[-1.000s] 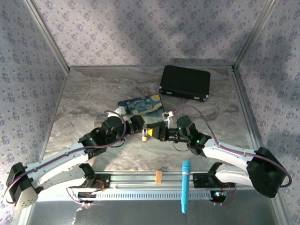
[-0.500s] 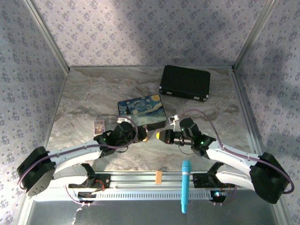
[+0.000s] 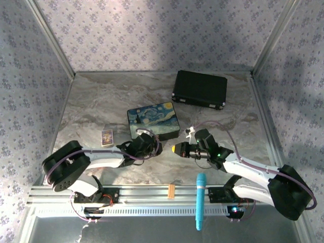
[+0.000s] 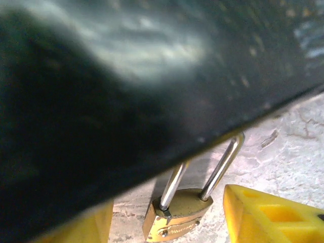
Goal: Unlock a padlock with a key
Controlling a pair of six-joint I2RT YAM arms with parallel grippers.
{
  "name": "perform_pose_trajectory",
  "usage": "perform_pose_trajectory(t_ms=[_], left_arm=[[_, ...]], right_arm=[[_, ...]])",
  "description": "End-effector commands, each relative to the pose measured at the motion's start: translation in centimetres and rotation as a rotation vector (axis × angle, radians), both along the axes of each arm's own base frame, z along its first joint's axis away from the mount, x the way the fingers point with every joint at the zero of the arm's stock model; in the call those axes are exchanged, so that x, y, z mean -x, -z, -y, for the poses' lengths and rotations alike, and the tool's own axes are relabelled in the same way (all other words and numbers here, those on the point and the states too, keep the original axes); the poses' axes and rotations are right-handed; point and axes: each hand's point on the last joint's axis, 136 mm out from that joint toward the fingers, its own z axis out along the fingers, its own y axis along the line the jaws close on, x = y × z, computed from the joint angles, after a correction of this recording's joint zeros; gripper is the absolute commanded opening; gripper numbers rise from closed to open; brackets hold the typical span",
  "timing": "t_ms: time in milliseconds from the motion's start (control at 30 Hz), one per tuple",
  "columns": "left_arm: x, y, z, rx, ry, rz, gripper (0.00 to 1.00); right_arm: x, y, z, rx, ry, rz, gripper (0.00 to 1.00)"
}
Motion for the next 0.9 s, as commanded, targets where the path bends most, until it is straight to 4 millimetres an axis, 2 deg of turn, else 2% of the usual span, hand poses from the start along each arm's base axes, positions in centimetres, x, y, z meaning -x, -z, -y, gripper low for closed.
perform_pose_trajectory(t_ms=[0, 233, 467, 567, 733, 867], left_arm=[[-0.5, -1.6, 2.2, 0.024, 0.045, 0.061, 0.50], [0.3, 0.2, 2.5, 0.006, 0.031, 0.031, 0.35], [0.0, 1.0, 1.6, -0.032, -0.021, 0.024, 0.28], [-0.2, 0.8, 1.6, -0.004, -0.046, 0.032, 0.25], [-0.4, -1.2, 2.0, 0.106, -0.081, 0.046, 0.16], [-0.4, -2.3, 1.5, 0.173, -0.139, 0.025, 0.09]], right_arm=[[-0.2, 1.0, 0.3, 0.026, 0.006, -0.001, 0.00], [-0.3, 2.0, 0.1, 0.034, 0.005, -0.020, 0.00], [-0.2, 2.8, 0.5, 0.049, 0.016, -0.025, 0.00], [-0.2, 3.0, 0.6, 0.051, 0.019, -0.027, 0.00], [-0.3, 3.1, 0.5, 0.048, 0.023, -0.031, 0.00], [-0.5, 3.2, -0.2, -0.004, 0.025, -0.086, 0.00]])
